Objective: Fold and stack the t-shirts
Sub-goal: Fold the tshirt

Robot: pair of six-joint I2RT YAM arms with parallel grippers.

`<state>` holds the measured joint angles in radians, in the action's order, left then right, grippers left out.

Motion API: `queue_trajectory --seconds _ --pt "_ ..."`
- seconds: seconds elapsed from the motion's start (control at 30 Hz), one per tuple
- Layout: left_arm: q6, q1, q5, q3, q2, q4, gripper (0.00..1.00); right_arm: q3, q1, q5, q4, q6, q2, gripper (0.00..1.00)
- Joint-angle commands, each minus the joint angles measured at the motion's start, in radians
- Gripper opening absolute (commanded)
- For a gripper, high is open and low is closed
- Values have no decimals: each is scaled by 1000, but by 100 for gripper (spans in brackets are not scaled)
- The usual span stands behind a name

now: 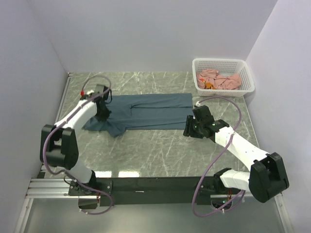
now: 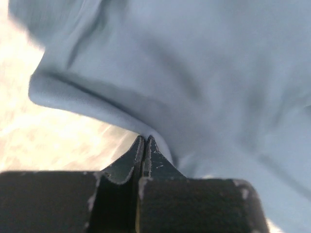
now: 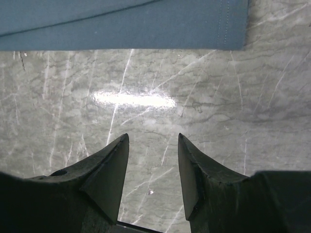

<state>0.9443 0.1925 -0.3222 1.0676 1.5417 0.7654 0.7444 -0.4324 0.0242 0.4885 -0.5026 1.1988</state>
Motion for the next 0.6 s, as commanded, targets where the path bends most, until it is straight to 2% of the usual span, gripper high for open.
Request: queue_trajectory --seconds 0.0,0.13,0.33,0.57 --pt "-70 4 -77 162 91 14 1 15 -3 -23 -4 21 -34 52" --pt "-127 -1 -103 361 214 5 1 6 -3 -18 -7 27 -42 52" --pt "-179 -22 -121 580 377 12 1 4 -3 -18 -5 39 -56 52" --pt "-220 -42 -103 678 477 -35 1 3 -3 -15 -13 55 -48 52"
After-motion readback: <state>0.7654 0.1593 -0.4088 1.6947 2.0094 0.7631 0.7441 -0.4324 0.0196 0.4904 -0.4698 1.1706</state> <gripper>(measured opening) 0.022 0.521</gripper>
